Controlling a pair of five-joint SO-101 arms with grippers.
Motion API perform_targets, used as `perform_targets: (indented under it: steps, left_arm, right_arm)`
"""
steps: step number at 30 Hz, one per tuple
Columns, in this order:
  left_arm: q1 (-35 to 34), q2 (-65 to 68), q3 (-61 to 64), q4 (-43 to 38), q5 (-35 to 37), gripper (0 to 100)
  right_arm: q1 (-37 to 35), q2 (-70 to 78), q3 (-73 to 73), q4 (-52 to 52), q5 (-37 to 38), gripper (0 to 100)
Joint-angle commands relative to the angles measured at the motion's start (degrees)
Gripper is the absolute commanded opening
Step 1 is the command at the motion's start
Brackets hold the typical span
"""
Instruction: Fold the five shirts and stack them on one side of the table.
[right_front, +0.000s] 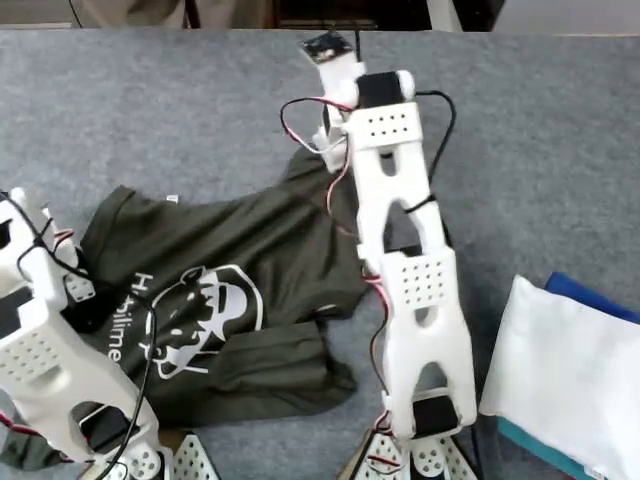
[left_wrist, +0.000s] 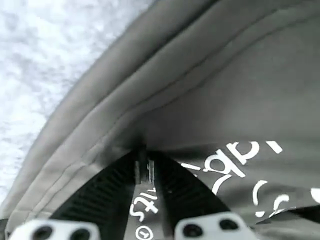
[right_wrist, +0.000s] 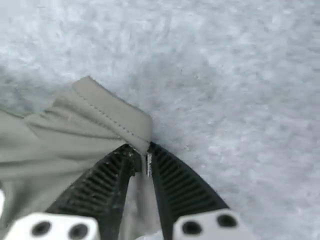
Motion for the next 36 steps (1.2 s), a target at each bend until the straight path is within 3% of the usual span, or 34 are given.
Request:
perform_targets:
  steps: [1,11,20,26,36]
  left_arm:
    - [-5.98,0.31,1.49,-0.09,-2.37,2]
    - [-10.02,0.31,1.14,0.00,-6.24,2]
    - [-17.23,0.22,-5.01,7.74,-14.42,2]
    - [-23.38,0.22,-13.54,13.71,-19.96,2]
    - [-27.43,-4.09,-14.77,14.24,-21.19,2]
  right_arm:
    - [-6.90,-3.74,3.74,0.44,-0.97,2.0]
    - [-14.37,5.58,6.81,-0.88,-0.79,26.6]
    - [-15.87,3.12,7.34,1.05,-1.05,26.7]
    - [-11.56,-5.85,7.34,1.05,-1.14,26.7]
    - [-2.95,-12.00,6.90,0.62,-0.97,26.7]
